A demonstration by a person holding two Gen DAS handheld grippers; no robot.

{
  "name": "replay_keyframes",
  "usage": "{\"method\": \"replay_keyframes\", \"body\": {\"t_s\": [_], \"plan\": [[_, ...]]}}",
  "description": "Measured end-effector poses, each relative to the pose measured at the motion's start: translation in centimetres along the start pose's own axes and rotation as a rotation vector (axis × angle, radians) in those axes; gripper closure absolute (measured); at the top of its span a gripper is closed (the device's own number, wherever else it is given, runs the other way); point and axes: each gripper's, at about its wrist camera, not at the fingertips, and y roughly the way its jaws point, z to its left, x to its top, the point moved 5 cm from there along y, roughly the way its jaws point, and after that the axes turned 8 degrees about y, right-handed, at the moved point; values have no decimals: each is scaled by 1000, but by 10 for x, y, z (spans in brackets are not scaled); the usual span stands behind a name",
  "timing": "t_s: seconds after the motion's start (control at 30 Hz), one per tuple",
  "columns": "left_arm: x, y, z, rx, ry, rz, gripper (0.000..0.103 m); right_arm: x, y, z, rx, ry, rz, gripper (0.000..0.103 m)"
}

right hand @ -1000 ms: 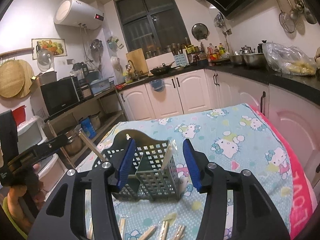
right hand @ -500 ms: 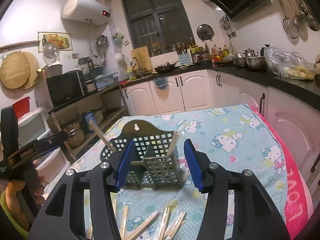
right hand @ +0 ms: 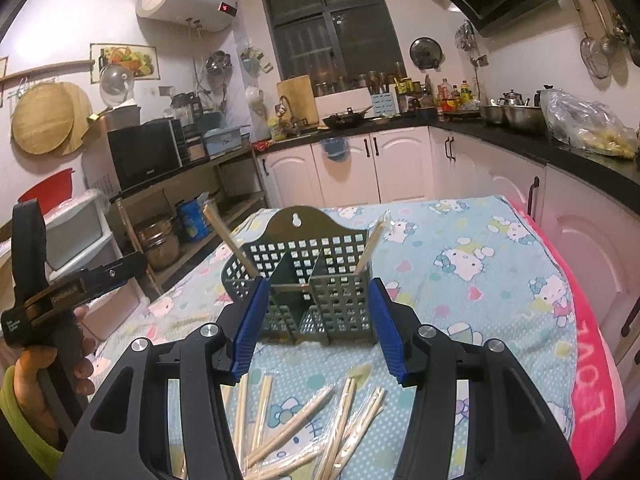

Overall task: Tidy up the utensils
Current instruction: 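Withdraw both grippers from the holder and move them back to the chopsticks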

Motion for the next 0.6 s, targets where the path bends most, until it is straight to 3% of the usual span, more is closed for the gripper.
{"method": "replay_keyframes", "body": {"t_s": [0.6], "plan": [[-40, -3, 13, 24, -8, 93, 11, -35, 8, 10, 27, -29, 124, 53]]}}
